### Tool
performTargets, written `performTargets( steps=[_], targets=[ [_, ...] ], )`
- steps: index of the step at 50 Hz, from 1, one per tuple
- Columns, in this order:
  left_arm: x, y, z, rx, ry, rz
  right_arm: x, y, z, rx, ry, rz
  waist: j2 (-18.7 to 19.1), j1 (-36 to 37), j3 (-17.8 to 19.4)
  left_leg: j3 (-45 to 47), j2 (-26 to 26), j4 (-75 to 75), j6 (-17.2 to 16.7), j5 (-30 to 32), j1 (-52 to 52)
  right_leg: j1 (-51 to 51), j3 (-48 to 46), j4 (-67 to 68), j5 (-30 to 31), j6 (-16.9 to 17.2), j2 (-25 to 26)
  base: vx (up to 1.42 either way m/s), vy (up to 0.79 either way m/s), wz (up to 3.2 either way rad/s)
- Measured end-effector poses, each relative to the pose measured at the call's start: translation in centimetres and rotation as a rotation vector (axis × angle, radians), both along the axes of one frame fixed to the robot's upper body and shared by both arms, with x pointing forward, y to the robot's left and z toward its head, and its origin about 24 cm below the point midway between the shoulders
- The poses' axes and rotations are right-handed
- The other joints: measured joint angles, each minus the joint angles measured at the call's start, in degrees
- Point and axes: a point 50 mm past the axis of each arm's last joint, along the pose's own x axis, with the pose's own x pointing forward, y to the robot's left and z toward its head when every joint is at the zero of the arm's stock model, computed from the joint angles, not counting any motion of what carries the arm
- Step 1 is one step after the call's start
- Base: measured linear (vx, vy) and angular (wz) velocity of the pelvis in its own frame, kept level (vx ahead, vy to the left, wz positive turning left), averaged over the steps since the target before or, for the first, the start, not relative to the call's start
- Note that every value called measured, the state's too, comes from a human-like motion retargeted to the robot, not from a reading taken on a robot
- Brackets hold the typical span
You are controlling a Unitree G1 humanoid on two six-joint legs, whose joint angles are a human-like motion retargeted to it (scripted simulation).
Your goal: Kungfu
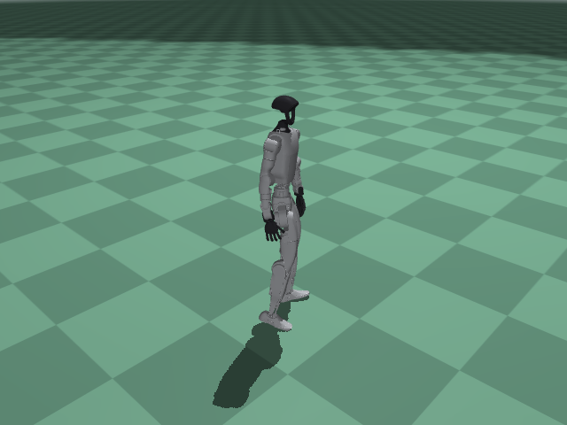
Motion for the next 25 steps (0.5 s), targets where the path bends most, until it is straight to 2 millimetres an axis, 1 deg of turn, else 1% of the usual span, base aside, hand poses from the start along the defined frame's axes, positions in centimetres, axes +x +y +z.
performTargets(
  steps=[4, 6, 7, 8, 10, 12, 15, 17, 18, 20, 22, 23, 25],
  targets=[
    [0.2, 0.9, 0.3, 0.128, -0.103, -0.010, 0.3, -0.9, 0.3, 0.001, -0.021, 0.038, 1.33, 0.18, -0.04, -1.48, 2.46, 0.83, -0.27, 2.34, -1.66, 1.03, 1.07, 2.07, 3.33, -0.55, -1.79, -0.24, -0.36, 0.22],
    [0.0, 1.3, 0.4, 0.172, -0.131, 0.016, 0.5, -1.3, 0.4, 0.013, -0.023, 0.062, 1.46, 0.30, -0.30, -2.66, 3.03, 1.49, 0.12, 3.76, -2.76, 1.50, 2.03, 2.47, 6.27, -0.58, -2.41, -0.21, -0.35, 0.29],
    [-0.2, 1.4, 0.4, 0.182, -0.136, 0.034, 0.6, -1.4, 0.5, 0.017, -0.024, 0.072, 1.26, 0.42, -0.52, -3.16, 3.02, 1.92, 0.38, 4.44, -3.42, 1.74, 2.70, 2.17, 6.83, 0.48, -2.68, -0.28, -0.45, 0.30],
    [-0.3, 1.6, 0.4, 0.182, -0.134, 0.055, 0.7, -1.6, 0.5, 0.018, -0.026, 0.078, 0.84, 0.58, -0.84, -3.57, 2.77, 2.45, 0.67, 5.08, -4.20, 1.99, 3.44, 1.30, 4.83, 3.44, -2.97, -0.36, -0.57, 0.31],
    [-0.8, 1.9, 0.5, 0.175, -0.121, 0.108, 0.9, -1.8, 0.6, 0.009, -0.032, 0.080, 0.08, 1.02, -1.13, -4.31, 2.63, 3.18, 1.52, 6.90, -5.47, 2.49, 5.43, 0.33, -0.16, 6.65, -2.64, -0.39, -0.59, 0.29],
    [-1.4, 2.4, 0.6, 0.173, -0.103, 0.172, 1.0, -1.7, 0.6, -0.008, -0.034, 0.071, -0.20, 2.35, -1.26, -4.52, 3.28, 3.25, 2.11, 9.09, -6.55, 3.22, 3.52, -0.64, -5.57, 5.53, -2.14, -0.43, -0.60, 0.12],
    [-1.8, 2.7, 0.6, 0.190, -0.103, 0.289, 1.4, -1.2, 0.4, -0.016, -0.027, 0.063, -0.24, 5.62, -0.97, -3.86, 4.99, 2.25, 2.98, 14.02, -8.06, 3.66, -0.47, -2.78, -11.99, -0.81, -0.45, -0.53, -0.58, -0.11],
    [-2.0, 2.3, 0.5, 0.212, -0.123, 0.393, 1.9, -1.0, 0.3, -0.011, -0.017, 0.063, -0.18, 6.72, -0.64, -3.27, 5.50, 0.99, 4.01, 18.61, -9.11, 3.14, 0.07, -3.84, -14.52, -3.73, 1.58, -0.60, -0.57, 0.25],
    [-2.0, 1.9, 0.3, 0.220, -0.134, 0.447, 2.0, -1.0, 0.3, -0.010, -0.008, 0.060, -0.14, 6.63, -0.48, -2.84, 5.40, 0.40, 4.72, 20.87, -9.60, 2.92, 0.15, -4.24, -15.23, -4.23, 2.33, -0.47, -0.36, 0.61],
    [-2.0, 0.8, 0.1, 0.225, -0.140, 0.547, 2.1, -1.2, 0.2, -0.012, 0.018, 0.052, -0.37, 6.31, -0.13, -1.30, 5.20, 0.63, 6.14, 22.61, -10.55, 2.47, -0.06, -4.82, -15.62, -5.11, 2.70, -0.45, -0.27, 0.67],
    [-2.4, 0.0, -0.2, 0.228, -0.124, 0.624, 2.0, -1.3, 0.2, -0.016, 0.038, 0.045, -0.65, 5.56, 0.55, 2.19, 5.70, 2.96, 4.92, 18.85, -10.50, 2.23, -1.11, -5.20, -15.38, -6.04, 2.86, -0.46, -0.25, 0.57],
    [-2.6, -0.4, -0.3, 0.231, -0.118, 0.649, 2.0, -1.3, 0.2, -0.019, 0.043, 0.036, -0.62, 4.92, 0.89, 2.26, 5.53, 4.57, 4.14, 17.01, -10.30, 2.14, -2.18, -5.43, -15.17, -6.40, 3.02, -0.40, -0.20, 0.59],
    [-2.7, -1.0, -0.3, 0.237, -0.123, 0.667, 1.8, -1.3, 0.1, -0.025, 0.047, 0.007, -0.62, 4.49, 1.30, -0.68, 3.86, 8.63, 3.39, 13.15, -10.30, 1.66, -4.11, -5.76, -14.83, -6.98, 3.12, -0.39, -0.22, 0.50]
  ],
)
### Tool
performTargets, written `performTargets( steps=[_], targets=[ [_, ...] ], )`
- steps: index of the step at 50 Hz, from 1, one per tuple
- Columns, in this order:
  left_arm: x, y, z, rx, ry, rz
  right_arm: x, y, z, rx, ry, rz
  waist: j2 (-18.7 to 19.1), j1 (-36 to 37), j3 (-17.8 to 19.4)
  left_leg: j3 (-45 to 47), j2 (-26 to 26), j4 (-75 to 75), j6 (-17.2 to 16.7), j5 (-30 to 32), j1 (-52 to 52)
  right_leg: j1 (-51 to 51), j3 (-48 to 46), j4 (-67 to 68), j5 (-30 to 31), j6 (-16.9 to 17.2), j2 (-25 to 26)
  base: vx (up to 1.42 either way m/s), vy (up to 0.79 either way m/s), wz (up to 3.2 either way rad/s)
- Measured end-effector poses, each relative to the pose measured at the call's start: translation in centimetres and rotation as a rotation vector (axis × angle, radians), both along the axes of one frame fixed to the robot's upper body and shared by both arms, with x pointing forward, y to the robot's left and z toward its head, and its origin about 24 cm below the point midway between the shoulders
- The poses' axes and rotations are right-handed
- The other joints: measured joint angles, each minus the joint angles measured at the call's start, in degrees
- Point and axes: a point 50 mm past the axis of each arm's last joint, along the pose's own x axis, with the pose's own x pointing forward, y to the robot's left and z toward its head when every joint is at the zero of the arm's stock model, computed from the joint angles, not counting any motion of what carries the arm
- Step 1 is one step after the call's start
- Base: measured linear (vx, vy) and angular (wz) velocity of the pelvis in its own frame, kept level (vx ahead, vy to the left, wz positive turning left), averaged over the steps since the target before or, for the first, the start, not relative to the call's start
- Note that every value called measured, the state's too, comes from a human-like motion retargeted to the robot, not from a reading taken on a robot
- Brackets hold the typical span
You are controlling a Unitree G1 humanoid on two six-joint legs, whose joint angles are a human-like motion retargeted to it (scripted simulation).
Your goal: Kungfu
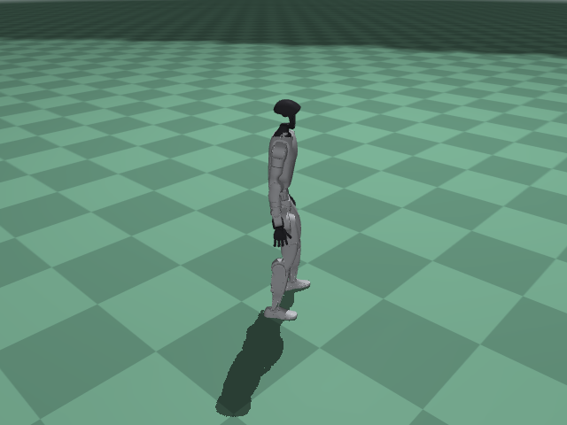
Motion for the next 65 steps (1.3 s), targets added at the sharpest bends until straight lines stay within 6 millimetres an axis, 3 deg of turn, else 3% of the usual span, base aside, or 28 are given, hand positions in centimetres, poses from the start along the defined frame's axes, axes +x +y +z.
performTargets(
  steps=[5, 14, 17, 20, 23, 27, 30, 33, 36, 40, 42, 45, 49, 52, 55, 62, 65],
  targets=[
    [-0.7, -1.0, -0.1, 0.016, 0.025, -0.090, -1.6, 0.1, -0.2, 0.005, 0.024, -0.083, -0.69, 2.66, -0.64, -3.06, -5.80, 6.38, -0.71, -8.28, 3.31, -1.59, -2.00, -0.22, 0.43, -0.63, -0.42, -0.26, -0.15, 0.06],
    [-3.5, -1.6, -0.2, -0.077, 0.142, -0.196, -5.6, 1.8, -0.6, 0.025, 0.127, -0.176, 0.92, 1.03, -4.51, -4.24, -11.51, -2.67, 1.27, -12.91, 17.72, -2.94, -4.15, -1.48, 0.72, 0.29, 3.91, -0.09, -0.08, 0.23],
    [-2.8, -1.3, -0.2, -0.093, 0.146, -0.235, -6.2, 2.6, -0.6, 0.047, 0.134, -0.223, 1.39, -0.02, -5.15, -1.52, -10.29, -4.50, -1.01, -14.17, 20.56, -3.72, -5.41, -1.48, 0.69, 0.41, 4.96, -0.13, 0.01, 0.57],
    [-1.6, -1.2, -0.3, -0.128, 0.138, -0.281, -6.8, 3.3, -0.7, 0.056, 0.127, -0.270, 1.36, -0.91, -5.58, 4.42, -8.20, -5.94, -0.19, -13.73, 21.67, -4.08, -7.12, -1.75, 0.60, -0.06, 5.04, -0.15, 0.09, 0.63],
    [0.5, -1.0, -0.3, -0.151, 0.097, -0.339, -6.9, 3.7, -0.7, 0.068, 0.116, -0.302, 0.99, -0.34, -5.08, -1.97, -9.42, -5.58, 1.05, -14.79, 19.50, -4.32, -7.50, -1.79, 0.90, -0.59, 4.96, -0.17, 0.12, 0.37],
    [3.3, -0.7, -0.1, -0.124, 0.025, -0.423, -6.5, 3.6, -0.7, 0.083, 0.116, -0.270, 0.77, 0.71, -4.29, -5.24, -9.22, -5.94, 0.96, -15.75, 17.55, -5.66, -7.62, -1.07, 1.87, -0.79, 4.57, -0.21, 0.14, 0.09],
    [4.6, -0.8, 0.1, -0.117, -0.017, -0.471, -5.4, 3.2, -0.7, 0.073, 0.098, -0.192, 0.28, -0.21, -4.43, -2.37, -9.02, -8.11, 3.47, -16.61, 17.51, -7.07, -7.98, -0.77, 2.63, -0.97, 4.20, -0.22, 0.11, 0.10],
    [5.5, -0.6, 0.3, -0.117, -0.042, -0.498, -3.7, 3.0, -0.6, 0.053, 0.050, -0.108, 0.28, -2.63, -4.50, -1.93, -8.86, -9.33, 4.28, -16.63, 16.19, -9.39, -8.76, 0.60, 3.50, 1.26, 3.21, -0.24, 0.09, 0.10],
    [5.9, -0.2, 0.4, -0.122, -0.042, -0.517, -1.5, 3.1, -0.5, 0.037, -0.019, -0.054, -0.05, -3.16, -4.22, -1.31, -8.72, -9.36, 4.65, -16.68, 14.20, -13.05, -6.83, 3.43, 4.81, 5.90, 1.85, -0.27, 0.09, -0.53],
    [4.7, 0.2, 0.3, -0.132, 0.010, -0.511, 0.4, 3.4, -0.2, 0.038, -0.099, -0.022, -0.20, -3.03, -3.66, 0.79, -8.56, -10.05, 5.46, -16.56, 13.66, -16.53, -0.74, 6.80, 4.27, 11.24, 2.12, -0.24, 0.10, -0.71],
    [3.4, 0.4, 0.2, -0.135, 0.060, -0.495, 0.7, 3.6, -0.2, 0.037, -0.115, -0.024, 0.26, -3.53, -3.46, 1.56, -7.89, -10.31, 5.50, -16.26, 13.62, -16.92, 2.24, 8.03, 4.34, 10.11, 2.71, -0.16, 0.04, -0.38],
    [1.4, 0.4, 0.0, -0.142, 0.141, -0.470, 0.3, 3.8, -0.3, 0.029, -0.116, -0.063, 1.10, -5.26, -3.21, 1.22, -7.23, -10.46, 5.60, -15.76, 13.57, -15.66, 1.01, 8.63, 5.99, 5.60, 1.59, -0.10, 0.01, 0.14],
    [-1.0, 0.2, -0.1, -0.153, 0.208, -0.442, -1.7, 3.8, -0.5, 0.028, -0.067, -0.159, 1.08, -4.71, -3.88, 1.48, -7.44, -10.54, 5.29, -15.41, 13.65, -13.50, 4.86, 7.80, 7.69, 2.44, 0.70, -0.02, -0.05, -0.14],
    [-2.5, 0.0, -0.1, -0.173, 0.231, -0.420, -3.5, 3.9, -0.7, 0.036, 0.003, -0.259, 0.42, -1.36, -4.93, 4.20, -7.71, -10.72, 4.74, -15.33, 14.05, -12.31, 11.99, 6.54, 8.38, 1.34, 0.72, -0.02, -0.12, -0.69],
    [-3.5, -0.1, 0.0, -0.197, 0.234, -0.383, -4.6, 4.0, -0.8, 0.064, 0.038, -0.388, 0.82, -0.54, -4.81, 4.20, -7.14, -10.73, 4.24, -14.97, 14.22, -11.00, 12.58, 5.35, 8.73, 0.17, -0.75, -0.08, -0.17, -0.04],
    [-6.2, -0.3, 0.2, -0.239, 0.260, -0.235, -5.0, 3.6, -0.8, 0.046, 0.021, -0.623, 2.52, -1.94, -4.87, 3.02, -4.16, -10.23, 2.34, -13.85, 13.82, -10.19, 11.06, 3.72, 11.96, -2.95, -4.19, -0.09, -0.26, -0.09],
    [-7.0, -0.2, 0.4, -0.245, 0.264, -0.176, -4.6, 3.2, -0.7, 0.047, -0.005, -0.664, 2.26, -2.13, -4.38, 4.07, -3.22, -10.22, 1.47, -13.14, 14.75, -9.08, 9.51, 1.98, 12.94, 0.04, -6.09, -0.10, -0.36, -0.26]
  ],
)
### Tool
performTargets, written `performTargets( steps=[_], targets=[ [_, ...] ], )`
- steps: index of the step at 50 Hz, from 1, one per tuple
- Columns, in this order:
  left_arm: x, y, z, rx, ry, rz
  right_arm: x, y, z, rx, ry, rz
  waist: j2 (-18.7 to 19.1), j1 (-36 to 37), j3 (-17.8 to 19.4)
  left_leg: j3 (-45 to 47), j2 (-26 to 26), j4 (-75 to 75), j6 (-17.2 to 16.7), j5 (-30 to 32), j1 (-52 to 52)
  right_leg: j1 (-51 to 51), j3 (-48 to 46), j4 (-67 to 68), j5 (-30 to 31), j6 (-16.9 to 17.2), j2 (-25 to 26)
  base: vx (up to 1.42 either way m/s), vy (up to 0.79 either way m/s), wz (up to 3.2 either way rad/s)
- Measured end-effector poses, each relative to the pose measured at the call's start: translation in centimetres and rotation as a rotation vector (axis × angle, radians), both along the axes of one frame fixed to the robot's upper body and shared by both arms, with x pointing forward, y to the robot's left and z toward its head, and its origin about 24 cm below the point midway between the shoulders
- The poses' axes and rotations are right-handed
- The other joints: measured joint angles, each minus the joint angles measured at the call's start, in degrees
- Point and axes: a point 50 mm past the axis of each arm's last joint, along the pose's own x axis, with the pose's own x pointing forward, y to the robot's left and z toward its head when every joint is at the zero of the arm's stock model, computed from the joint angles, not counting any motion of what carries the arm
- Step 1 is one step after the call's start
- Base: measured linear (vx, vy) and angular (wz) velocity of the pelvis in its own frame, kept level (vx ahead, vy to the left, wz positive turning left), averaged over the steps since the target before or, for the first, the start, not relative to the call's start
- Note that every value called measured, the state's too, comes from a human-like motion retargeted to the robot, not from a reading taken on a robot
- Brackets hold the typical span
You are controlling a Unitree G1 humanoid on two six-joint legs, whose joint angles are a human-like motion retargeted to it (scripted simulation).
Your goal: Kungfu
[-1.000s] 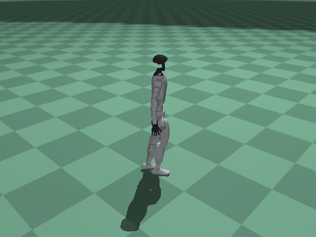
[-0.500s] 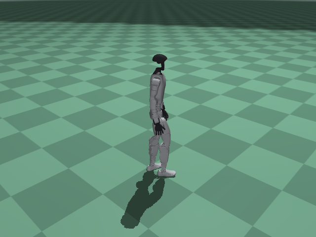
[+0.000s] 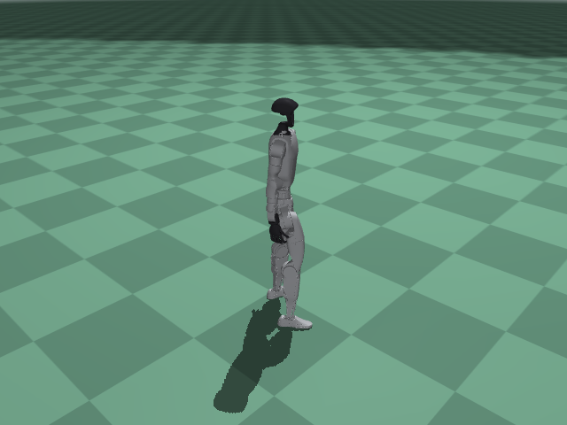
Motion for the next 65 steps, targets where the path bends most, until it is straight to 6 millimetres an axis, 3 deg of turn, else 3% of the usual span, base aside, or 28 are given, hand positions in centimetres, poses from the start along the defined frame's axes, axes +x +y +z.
performTargets(
  steps=[2, 5, 12, 15, 17, 20, 23, 28, 31, 34, 42, 47, 50, 52, 56, 60, 65],
  targets=[
    [-0.1, 0.4, 0.1, 0.013, -0.006, 0.032, 0.2, 0.0, 0.0, 0.006, -0.011, -0.013, -0.31, 0.33, 0.02, 0.93, 1.01, 0.15, -0.69, 0.65, 0.52, 1.06, -4.32, -0.87, -1.12, 1.01, -0.61, -0.09, -0.48, -0.32],
    [0.2, 0.9, 0.1, 0.034, -0.028, 0.067, 0.0, 0.3, 0.0, 0.044, -0.005, -0.040, -0.25, 2.53, -0.72, 2.26, 3.24, 0.27, -0.95, 2.63, 0.73, 1.49, -8.06, -1.10, -3.40, -1.73, 1.01, -0.08, -0.55, -0.36],
    [5.4, -0.8, -0.6, 0.009, -0.260, 0.347, 1.0, -0.7, 0.1, 0.114, -0.072, -0.158, -0.32, -1.06, -0.55, -0.43, 5.86, 3.98, 0.11, 8.99, -2.84, 3.25, -9.57, -1.68, -7.16, -1.48, 3.42, -0.08, -0.36, 0.53],
    [7.8, -1.5, -0.6, -0.033, -0.368, 0.527, 1.3, -1.4, 0.3, 0.131, -0.123, -0.292, -0.53, 0.65, -0.39, 1.72, 5.72, 4.96, -5.31, 8.57, -2.81, 3.24, -9.81, -1.40, -7.82, -2.29, 4.69, -0.07, -0.20, -0.02],
    [9.3, -1.8, -0.6, -0.065, -0.438, 0.650, 1.8, -1.9, 0.4, 0.141, -0.167, -0.394, -0.71, 1.85, -0.11, -3.41, 2.89, 6.20, -6.44, 6.97, -3.91, 3.32, -10.00, -1.21, -8.12, -2.57, 5.09, -0.07, -0.16, -0.12],
    [10.9, -2.2, -0.5, -0.123, -0.529, 0.850, 2.9, -3.0, 0.7, 0.146, -0.259, -0.546, -0.81, 2.71, 0.46, -4.50, 0.65, 6.66, -4.05, 5.65, -4.56, 3.55, -9.92, -0.97, -8.54, -2.87, 5.38, -0.01, -0.03, -0.04],
    [10.9, -2.3, -0.5, -0.146, -0.566, 1.046, 3.9, -4.1, 1.0, 0.139, -0.340, -0.660, -1.28, 2.61, 0.19, -2.72, -0.64, 5.76, 0.89, 3.28, -3.15, 4.02, -9.22, -1.38, -8.65, -2.99, 5.27, 0.05, -0.01, -0.13],
    [9.2, -1.8, -0.6, -0.160, -0.543, 1.198, 5.2, -4.2, 1.2, 0.158, -0.406, -0.724, -1.25, 1.68, -0.25, -5.66, -0.74, 4.81, -0.62, 1.87, -1.98, 4.93, -9.09, -2.42, -8.50, -3.07, 6.29, 0.10, -0.01, -0.16],
    [8.5, -1.8, -0.6, -0.172, -0.486, 1.143, 5.1, -3.8, 1.1, 0.166, -0.395, -0.710, -1.71, 1.67, -0.04, -4.98, -0.81, 4.66, -0.65, 1.76, -1.54, 5.36, -9.45, -2.52, -8.08, -2.67, 5.80, 0.10, 0.09, 0.06],
    [7.9, -2.0, -0.7, -0.164, -0.400, 0.971, 4.2, -3.4, 0.9, 0.158, -0.316, -0.613, -1.87, 1.88, 0.34, -4.90, -1.29, 4.07, 0.06, 2.16, -0.92, 5.90, -10.11, -2.42, -7.51, -1.78, 5.07, 0.12, 0.19, 0.20],
    [7.0, -2.5, -0.8, -0.158, -0.265, 0.264, -0.3, -1.6, 0.1, 0.138, 0.062, -0.015, -2.00, 3.06, 0.19, -5.16, -3.92, 1.67, 2.13, -0.13, 1.37, 6.07, -11.52, 0.13, -5.23, 2.29, 1.82, 0.17, 0.29, 0.16],
    [7.3, -1.8, -0.7, -0.097, -0.245, -0.035, -1.2, 0.1, -0.1, 0.087, 0.140, 0.249, -1.79, 3.54, -0.05, -5.28, -5.09, 0.59, 3.24, -1.96, 1.94, 2.82, -9.14, 5.58, -2.42, 6.25, 0.97, 0.13, 0.28, 0.10],
    [6.8, -0.9, -0.6, -0.091, -0.181, -0.159, -1.4, 1.4, -0.3, 0.109, 0.158, 0.301, -0.38, 0.34, 0.60, -8.65, -4.41, 0.94, 3.94, -2.30, 1.49, 1.05, -10.07, 8.30, -1.65, 6.51, 1.62, 0.08, 0.18, 0.90],
    [6.0, -0.2, -0.5, -0.084, -0.114, -0.223, -1.3, 2.4, -0.3, 0.157, 0.151, 0.238, -0.02, -1.82, 1.18, -10.56, -4.31, 0.97, 4.26, -2.22, 1.76, 0.68, -9.64, 7.14, -2.29, 8.03, 1.96, 0.08, 0.13, 0.94],
    [4.2, 0.7, -0.3, -0.073, -0.007, -0.247, -0.9, 3.1, -0.4, 0.179, 0.131, 0.108, -1.34, -3.46, 1.26, -10.14, -5.74, 0.36, 4.83, -2.57, 3.48, -0.01, -10.50, 1.83, 0.02, 5.76, 0.65, 0.11, 0.08, 0.19],
    [2.8, 1.3, 0.0, -0.118, 0.062, -0.198, -1.6, 2.7, -0.3, 0.205, 0.156, 0.176, -2.83, -2.67, 1.19, -7.58, -6.87, -0.65, 5.10, -3.06, 5.82, -0.68, -16.17, -2.88, 6.70, 5.20, -1.81, 0.14, 0.05, -0.33],
    [2.4, 1.5, 0.1, -0.137, 0.083, -0.107, -2.4, 2.6, -0.3, 0.225, 0.203, 0.234, -3.38, 0.46, 0.82, -5.10, -6.75, -1.12, 5.26, -3.44, 7.29, -1.98, -14.85, -3.68, 10.22, 2.93, -1.70, 0.10, 0.02, -0.32]
  ],
)
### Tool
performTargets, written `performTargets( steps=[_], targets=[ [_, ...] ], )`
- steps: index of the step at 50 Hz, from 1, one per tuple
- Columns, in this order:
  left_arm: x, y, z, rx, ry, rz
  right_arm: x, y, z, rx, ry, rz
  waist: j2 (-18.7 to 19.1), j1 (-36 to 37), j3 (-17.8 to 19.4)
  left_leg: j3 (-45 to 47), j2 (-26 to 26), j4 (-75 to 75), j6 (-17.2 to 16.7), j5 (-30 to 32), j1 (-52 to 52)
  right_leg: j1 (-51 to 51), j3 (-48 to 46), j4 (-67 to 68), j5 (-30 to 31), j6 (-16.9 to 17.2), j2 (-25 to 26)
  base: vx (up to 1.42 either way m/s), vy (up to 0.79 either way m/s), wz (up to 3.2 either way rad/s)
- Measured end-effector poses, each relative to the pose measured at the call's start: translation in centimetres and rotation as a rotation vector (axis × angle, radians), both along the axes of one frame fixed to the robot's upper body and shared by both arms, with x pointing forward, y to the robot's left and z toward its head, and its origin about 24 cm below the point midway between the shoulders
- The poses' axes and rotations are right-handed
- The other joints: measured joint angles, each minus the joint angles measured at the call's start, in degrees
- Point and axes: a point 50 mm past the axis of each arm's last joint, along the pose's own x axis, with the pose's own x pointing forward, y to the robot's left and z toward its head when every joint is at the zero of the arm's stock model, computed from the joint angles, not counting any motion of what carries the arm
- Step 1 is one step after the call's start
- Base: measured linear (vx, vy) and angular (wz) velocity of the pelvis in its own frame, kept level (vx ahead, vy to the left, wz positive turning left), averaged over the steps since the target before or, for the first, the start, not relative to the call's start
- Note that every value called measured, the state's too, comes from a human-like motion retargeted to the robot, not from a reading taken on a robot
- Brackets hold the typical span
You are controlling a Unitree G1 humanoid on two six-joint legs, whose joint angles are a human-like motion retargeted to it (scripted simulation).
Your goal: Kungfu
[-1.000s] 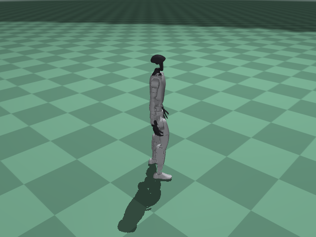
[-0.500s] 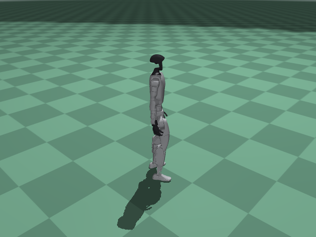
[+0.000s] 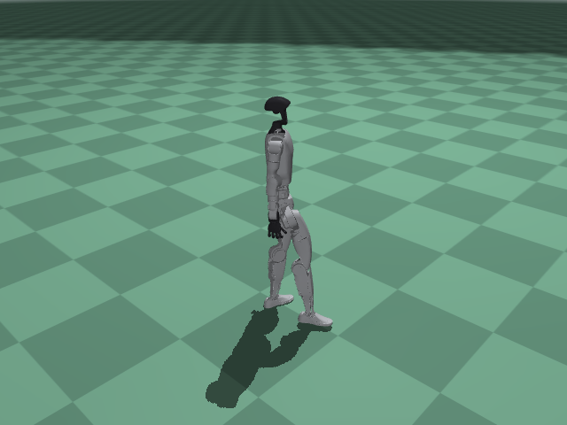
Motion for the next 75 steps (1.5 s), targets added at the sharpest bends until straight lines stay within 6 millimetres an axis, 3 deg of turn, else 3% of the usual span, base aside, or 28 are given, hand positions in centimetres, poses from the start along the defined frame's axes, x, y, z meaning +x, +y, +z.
performTargets(
  steps=[4, 8, 12, 18, 23, 30, 35, 38, 42, 43, 45, 47, 50, 55, 60, 64, 72, 75],
  targets=[
    [0.3, -0.2, -0.1, 0.003, -0.024, 0.069, -0.2, 0.3, 0.0, 0.020, 0.024, -0.021, -0.27, 0.92, -0.75, -0.10, 0.25, 0.59, -0.02, -0.37, -0.27, 0.39, -3.64, 0.54, -2.16, -2.19, -0.19, 0.08, -0.02, -0.01],
    [0.6, -0.8, -0.2, -0.014, -0.042, 0.094, -0.4, 0.7, 0.0, 0.054, 0.058, -0.008, -0.78, -1.26, -1.24, -3.57, 0.13, 1.15, -0.04, -0.35, -0.58, 1.95, -8.60, -0.74, -1.72, -1.85, -1.17, 0.08, -0.06, 0.69],
    [0.9, -1.6, -0.5, -0.026, -0.049, 0.084, -0.3, 0.3, 0.0, 0.035, 0.074, 0.111, -1.12, -1.70, -1.77, -5.12, 0.15, 1.30, -0.12, -0.29, -0.93, 2.59, -11.09, -1.56, -1.15, -0.75, -1.61, 0.04, -0.08, 0.20],
    [1.7, -2.4, -0.7, -0.005, -0.049, -0.010, 1.0, -0.6, 0.0, -0.001, 0.040, 0.318, -1.83, 3.07, -1.83, 0.35, -1.15, -1.16, 0.92, -1.05, 1.22, 0.10, -6.48, -0.70, -0.97, -0.77, 0.65, -0.03, -0.06, -0.84],
    [2.7, -1.6, -0.6, 0.045, -0.077, -0.093, 2.2, -1.1, -0.1, -0.055, -0.012, 0.408, -2.88, 2.12, -0.89, 0.51, -1.02, -0.79, 0.90, -0.75, 0.44, -0.56, -6.50, -0.53, 1.11, 0.99, 0.19, -0.10, -0.02, -0.08],
    [3.7, -0.5, -0.3, -0.026, -0.079, -0.137, 4.0, -1.5, 0.0, -0.135, -0.104, 0.422, -3.85, -1.33, 0.97, 1.69, -1.56, -0.67, 1.56, -0.45, -0.48, -1.38, -2.32, -0.37, 3.24, 5.45, -0.08, -0.15, 0.02, -0.04],
    [3.6, 0.2, -0.2, -0.019, -0.076, -0.096, 3.7, -1.0, -0.1, -0.120, -0.124, 0.351, -2.49, -3.10, 0.75, 2.38, -0.44, -1.06, 1.41, 0.23, -1.94, -1.56, 9.16, 3.93, -7.94, 5.08, 2.96, -0.10, 0.02, -0.16],
    [3.4, 0.4, -0.1, 0.004, -0.083, -0.072, 2.7, -0.5, -0.1, -0.098, -0.091, 0.279, -1.83, 0.42, -0.53, 5.74, 0.04, -1.79, 1.26, 0.41, -2.89, -1.83, 15.39, 7.73, -11.58, 4.34, 5.24, -0.07, -0.03, -0.96],
    [3.3, 0.6, -0.1, 0.008, -0.090, -0.047, 1.5, 0.4, -0.1, -0.071, -0.061, 0.118, -1.66, 2.50, -1.74, 6.99, 0.04, -2.17, 1.06, 0.71, -4.06, 0.66, 15.91, 9.97, -14.02, 5.97, 6.25, -0.05, -0.06, -0.30],
    [3.3, 0.5, -0.1, 0.006, -0.090, -0.040, 1.3, 0.6, -0.1, -0.066, -0.057, 0.082, -1.58, 2.59, -1.88, 6.86, 0.13, -2.12, 0.98, 0.80, -4.28, 1.70, 14.61, 9.84, -15.58, 5.25, 6.31, -0.03, -0.08, 0.23],
    [3.0, 0.4, -0.1, 0.004, -0.087, -0.027, 0.8, 0.9, -0.1, -0.061, -0.045, 0.034, -1.42, 2.06, -2.08, 5.83, 0.22, -1.88, 0.85, 1.04, -4.66, 4.04, 10.11, 7.91, -18.05, 0.32, 6.57, -0.02, -0.07, 0.47],
    [2.7, 0.2, -0.2, 0.004, -0.080, -0.010, 0.3, 1.0, -0.1, -0.057, -0.026, 0.033, -2.06, 2.06, -2.38, 5.40, -0.59, -1.83, 0.81, 1.27, -4.60, 5.53, 6.91, 4.59, -16.93, -3.44, 6.71, -0.02, -0.10, 0.25],
    [2.1, -0.4, -0.3, -0.001, -0.064, 0.021, -0.1, 0.9, -0.1, -0.052, 0.000, 0.083, -1.66, 3.88, -2.81, 6.58, 0.06, -1.93, 0.47, 1.78, -4.72, 5.18, 9.65, 3.85, -18.36, -5.52, 7.87, -0.05, -0.08, -0.17],
    [1.7, -2.4, -0.6, -0.041, -0.081, 0.095, 0.8, -0.2, -0.1, -0.123, -0.046, 0.164, -0.25, 1.88, -2.49, 7.90, 1.47, -2.11, 0.20, 2.68, -4.83, 6.69, 2.47, 2.52, -19.85, -9.44, 7.75, -0.07, -0.06, 0.19],
    [2.1, -3.1, -0.8, 0.005, -0.181, 0.102, 2.0, -0.1, -0.1, -0.148, -0.115, -0.027, -0.32, 2.02, -2.74, 7.78, 2.35, -1.57, -0.56, 3.66, -5.74, 6.45, 2.11, 3.25, -19.94, -10.20, 7.71, -0.05, -0.12, 0.30],
    [3.2, -2.6, -0.7, 0.163, -0.311, 0.397, 3.1, -0.2, 0.1, -0.099, -0.216, -0.406, -1.17, 3.31, -3.21, 7.38, 2.03, -1.13, -1.02, 4.19, -6.55, 6.53, 0.90, 2.90, -19.18, -7.53, 6.94, -0.08, -0.18, 0.21],
    [4.4, -1.7, -0.4, 0.057, -0.586, 1.619, 6.2, -2.5, 0.7, 0.005, -0.451, -1.259, -0.89, 3.26, -2.95, 7.25, 2.94, -0.78, -1.61, 5.14, -6.82, 6.89, 1.11, 2.32, -19.70, -7.26, 8.04, -0.07, -0.11, -0.04],
    [3.9, -0.7, -0.2, 0.118, -0.662, 1.908, 6.9, -3.6, 1.0, 0.019, -0.538, -1.493, -0.63, 2.95, -2.86, 7.11, 3.26, -0.85, -1.79, 5.50, -6.61, 6.89, 2.10, 2.42, -20.01, -7.48, 8.66, -0.05, -0.07, -0.13]
  ],
)
